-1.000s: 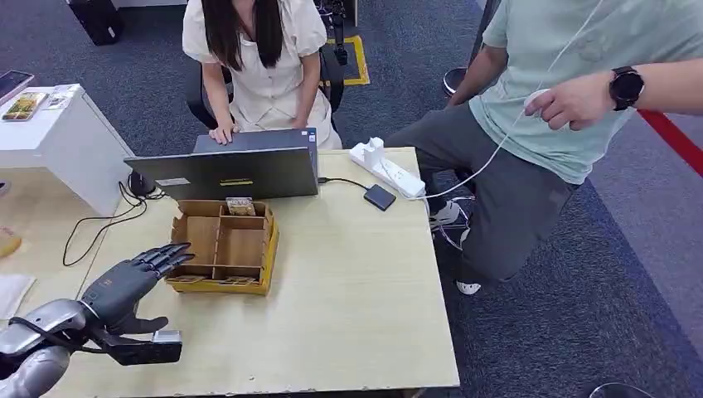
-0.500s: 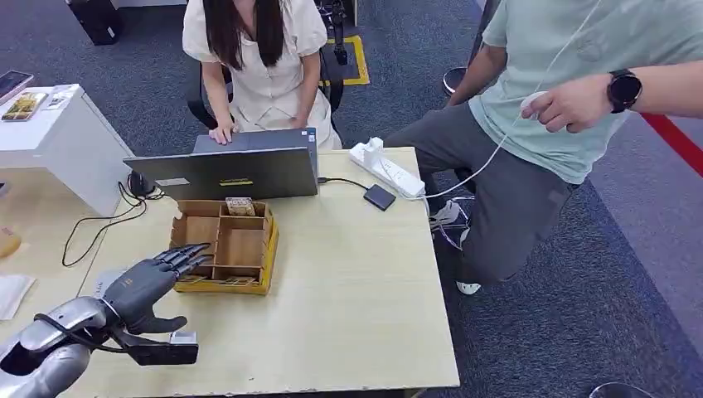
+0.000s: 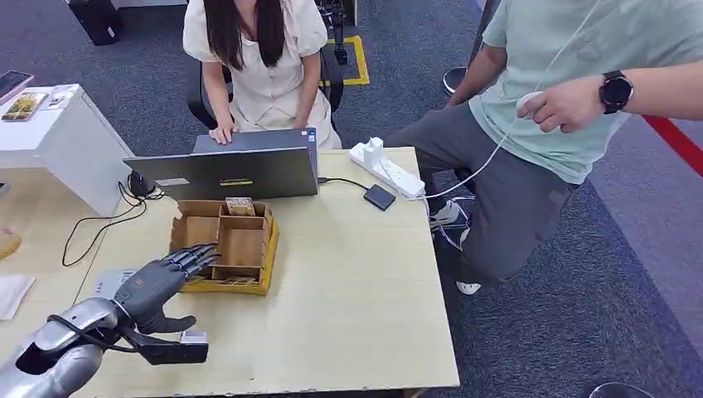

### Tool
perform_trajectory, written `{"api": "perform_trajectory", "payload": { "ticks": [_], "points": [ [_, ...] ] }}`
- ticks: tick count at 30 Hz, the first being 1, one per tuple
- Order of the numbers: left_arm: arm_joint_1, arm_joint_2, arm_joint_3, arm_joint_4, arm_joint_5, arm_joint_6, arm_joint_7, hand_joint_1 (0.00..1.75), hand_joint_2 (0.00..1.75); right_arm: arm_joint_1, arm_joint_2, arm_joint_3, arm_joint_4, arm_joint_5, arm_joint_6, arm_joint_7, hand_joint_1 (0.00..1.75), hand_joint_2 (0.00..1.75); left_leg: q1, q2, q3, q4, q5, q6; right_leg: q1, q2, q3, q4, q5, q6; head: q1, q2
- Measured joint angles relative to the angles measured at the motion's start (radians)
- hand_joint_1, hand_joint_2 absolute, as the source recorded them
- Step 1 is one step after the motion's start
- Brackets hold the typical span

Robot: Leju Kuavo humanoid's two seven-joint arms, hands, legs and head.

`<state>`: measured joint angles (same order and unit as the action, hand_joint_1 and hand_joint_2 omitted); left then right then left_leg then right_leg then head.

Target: Pass the card to the sensor for recognition and then transmit it.

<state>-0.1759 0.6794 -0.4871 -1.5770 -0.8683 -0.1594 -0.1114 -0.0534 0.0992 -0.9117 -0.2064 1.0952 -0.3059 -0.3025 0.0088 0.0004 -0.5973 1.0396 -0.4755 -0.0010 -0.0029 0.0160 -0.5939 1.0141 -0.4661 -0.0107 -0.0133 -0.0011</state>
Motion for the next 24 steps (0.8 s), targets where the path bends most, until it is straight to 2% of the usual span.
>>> {"api": "perform_trajectory", "payload": {
  "ticks": [24],
  "points": [
    [-0.007,-0.044,-0.024,0.046,0.006,0.016,0.005,0.00,1.75,0.000,0.000,-0.015,0.000,0.015,0.000,0.002,0.00,1.75,0.000,0.000,0.000,0.000,0.000,0.000,0.000,0.000,0.000,0.000,0.000,0.000,0.000,0.000]
  ]
}}
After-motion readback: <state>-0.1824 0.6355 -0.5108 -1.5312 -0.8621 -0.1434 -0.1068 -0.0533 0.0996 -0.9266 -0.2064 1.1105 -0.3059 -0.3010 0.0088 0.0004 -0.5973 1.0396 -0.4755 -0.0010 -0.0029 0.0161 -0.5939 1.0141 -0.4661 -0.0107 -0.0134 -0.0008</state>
